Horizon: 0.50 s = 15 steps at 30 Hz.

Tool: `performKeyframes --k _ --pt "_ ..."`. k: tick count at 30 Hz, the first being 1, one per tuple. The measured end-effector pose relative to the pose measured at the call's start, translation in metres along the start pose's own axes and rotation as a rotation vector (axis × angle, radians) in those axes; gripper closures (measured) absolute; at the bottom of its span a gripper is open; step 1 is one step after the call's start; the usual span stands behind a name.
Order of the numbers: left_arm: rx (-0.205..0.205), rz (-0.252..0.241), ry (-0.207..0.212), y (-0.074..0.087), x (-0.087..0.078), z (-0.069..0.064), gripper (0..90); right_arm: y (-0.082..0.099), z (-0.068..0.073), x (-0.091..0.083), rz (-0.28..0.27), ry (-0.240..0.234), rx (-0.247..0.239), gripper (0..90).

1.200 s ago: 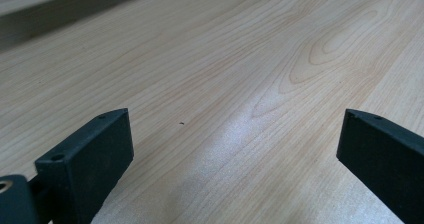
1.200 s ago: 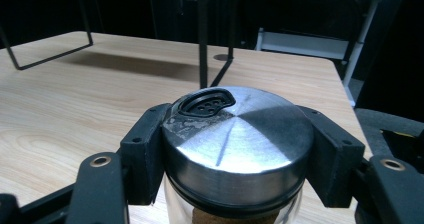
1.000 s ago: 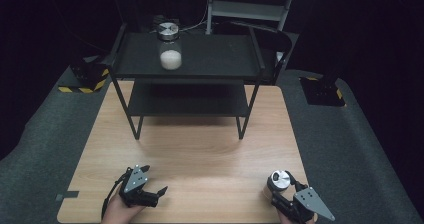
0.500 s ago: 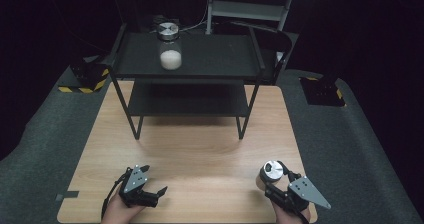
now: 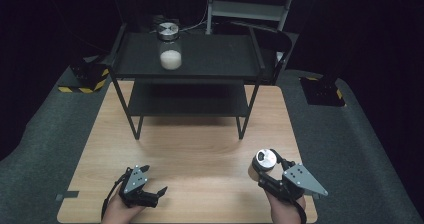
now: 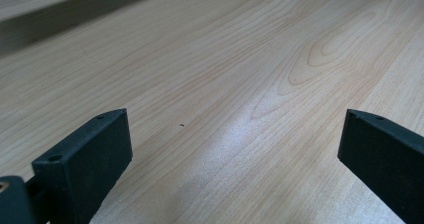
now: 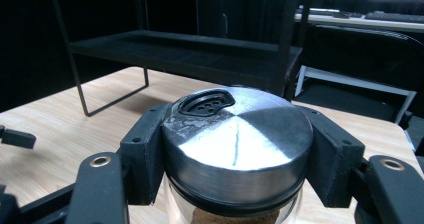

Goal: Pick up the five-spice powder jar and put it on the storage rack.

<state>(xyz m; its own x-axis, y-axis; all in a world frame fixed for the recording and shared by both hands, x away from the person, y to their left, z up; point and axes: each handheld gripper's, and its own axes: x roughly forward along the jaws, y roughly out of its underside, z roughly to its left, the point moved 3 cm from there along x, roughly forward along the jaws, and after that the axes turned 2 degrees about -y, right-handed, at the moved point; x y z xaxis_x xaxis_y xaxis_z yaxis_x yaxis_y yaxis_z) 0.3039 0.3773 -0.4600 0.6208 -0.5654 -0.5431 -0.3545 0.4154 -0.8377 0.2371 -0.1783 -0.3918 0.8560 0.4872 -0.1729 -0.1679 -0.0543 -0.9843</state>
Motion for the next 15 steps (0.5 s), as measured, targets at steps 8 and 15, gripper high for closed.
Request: performKeyframes --k 8,15 --pt "-0.004 -0.004 0.0 0.001 0.0 0.0 1.0 -0.019 0.005 0.016 -0.009 -0.025 0.015 35.4" --pt "0.006 -0.005 -0.003 0.001 -0.001 -0.001 1.0 -0.035 0.008 0.031 -0.019 -0.045 0.032 35.4"
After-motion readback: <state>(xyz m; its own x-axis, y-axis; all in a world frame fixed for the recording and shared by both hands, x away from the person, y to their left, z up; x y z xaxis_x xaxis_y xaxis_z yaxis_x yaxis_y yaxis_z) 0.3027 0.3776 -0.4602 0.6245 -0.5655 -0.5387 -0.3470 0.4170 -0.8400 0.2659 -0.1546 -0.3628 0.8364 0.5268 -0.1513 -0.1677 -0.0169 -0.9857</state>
